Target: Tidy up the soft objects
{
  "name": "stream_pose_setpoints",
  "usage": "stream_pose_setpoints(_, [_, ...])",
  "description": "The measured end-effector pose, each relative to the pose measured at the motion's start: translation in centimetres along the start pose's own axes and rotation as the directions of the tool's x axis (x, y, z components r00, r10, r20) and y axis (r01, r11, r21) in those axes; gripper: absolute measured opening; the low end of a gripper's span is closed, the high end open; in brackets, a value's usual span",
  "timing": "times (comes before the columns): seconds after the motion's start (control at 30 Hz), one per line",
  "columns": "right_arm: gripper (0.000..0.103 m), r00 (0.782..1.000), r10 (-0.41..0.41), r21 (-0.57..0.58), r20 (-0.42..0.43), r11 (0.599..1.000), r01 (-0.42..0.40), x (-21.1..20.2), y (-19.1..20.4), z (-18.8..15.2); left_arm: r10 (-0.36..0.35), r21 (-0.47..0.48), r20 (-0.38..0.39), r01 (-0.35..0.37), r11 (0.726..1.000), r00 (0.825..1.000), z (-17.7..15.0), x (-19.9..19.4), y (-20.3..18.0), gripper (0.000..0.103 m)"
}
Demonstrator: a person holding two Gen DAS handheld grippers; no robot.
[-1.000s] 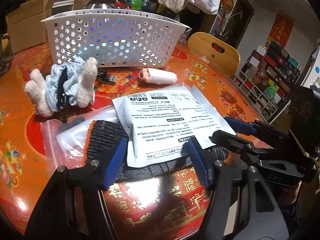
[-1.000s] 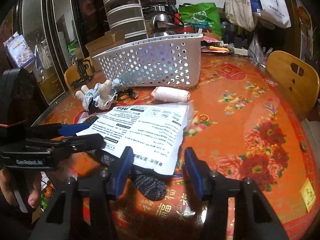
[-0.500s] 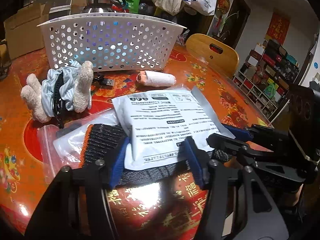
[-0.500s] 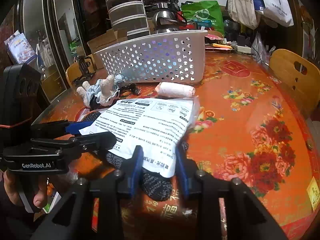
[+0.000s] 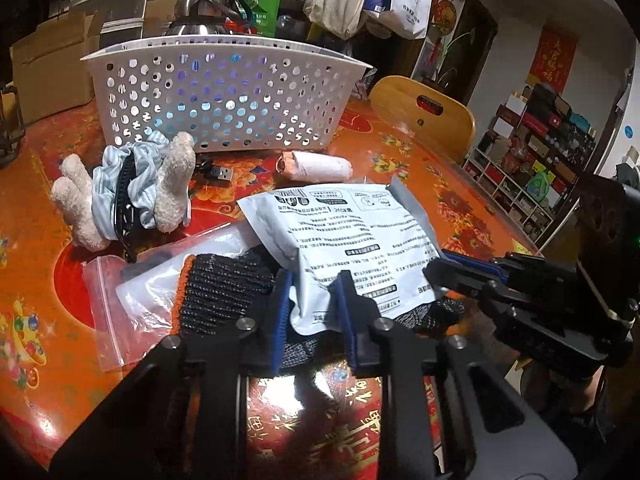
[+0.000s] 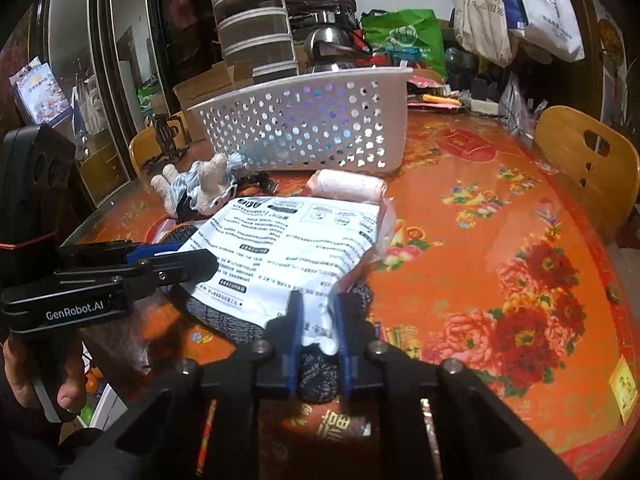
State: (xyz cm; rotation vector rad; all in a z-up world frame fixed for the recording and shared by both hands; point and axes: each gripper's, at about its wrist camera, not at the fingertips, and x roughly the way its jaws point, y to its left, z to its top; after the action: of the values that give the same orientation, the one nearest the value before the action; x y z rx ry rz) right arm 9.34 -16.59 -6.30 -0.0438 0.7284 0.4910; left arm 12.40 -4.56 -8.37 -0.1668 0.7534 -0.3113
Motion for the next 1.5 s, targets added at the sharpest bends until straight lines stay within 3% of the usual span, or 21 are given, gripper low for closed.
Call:
stream_pose_setpoints(0.5, [0.003,0.997,0.004,-0.049,0.081,0.999,0.0,-2.3,1.1,0.9,-0.014,0.01,0.055,0.013,1.0,0.998,0.7,-1.5,0.0,0.014])
stream_pose_setpoints(0.87, [0.002,0.999,-0.011,-0.008,0.036,1.0,0.011,-1.0,0.5,-0.3,0.01,0.01,0.037,-0.01,1.0,0.999,-0.4,-0.7,0.2,0.014])
stream_pose_setpoints(0.97, [0.004,0.999,-0.037,0.009,0.026,0.999,0.036,-0.8,0.6,-0.6,0.006,0.005,0.033,-0.006,1.0,0.999,-0.6,-0.5,0.3,0.014])
stream_pose_setpoints(1.03, [0.015,0.998,-0.048,0.027,0.034,0.999,0.048,-0.9,0.7,-0.8,0.001,-0.003,0.029,-0.001,1.0,1.0,-0.7,-0.4,0.5,0.014])
stream_pose_setpoints(1.07, [0.025,0.998,-0.056,0.033,0.026,0.998,0.055,-0.7,0.6,-0.9,0.0,-0.006,0.028,0.0,1.0,1.0,-0.7,-0.3,0.5,0.014])
stream_pose_setpoints(1.17, [0.03,0.998,-0.058,0.058,0.025,0.997,0.057,-0.7,0.3,-1.1,0.005,-0.001,0.027,-0.005,1.0,1.0,-0.7,-0.3,0.4,0.014])
stream_pose_setpoints(1.23, [0.03,0.998,-0.055,0.052,0.02,0.997,0.054,-0.6,0.4,-1.1,0.008,0.002,0.026,-0.008,1.0,1.0,-0.8,-0.1,0.4,0.014])
stream_pose_setpoints(1.3, [0.02,0.999,-0.033,0.068,0.023,0.997,0.031,-0.5,0.1,-1.2,0.009,0.003,0.02,-0.009,1.0,1.0,-0.9,0.1,0.5,0.014])
stream_pose_setpoints(1.5, [0.01,1.0,0.013,0.081,0.019,0.997,-0.015,-0.1,-0.2,-1.4,-0.005,0.001,0.014,0.004,1.0,1.0,-1.1,0.5,0.9,0.015])
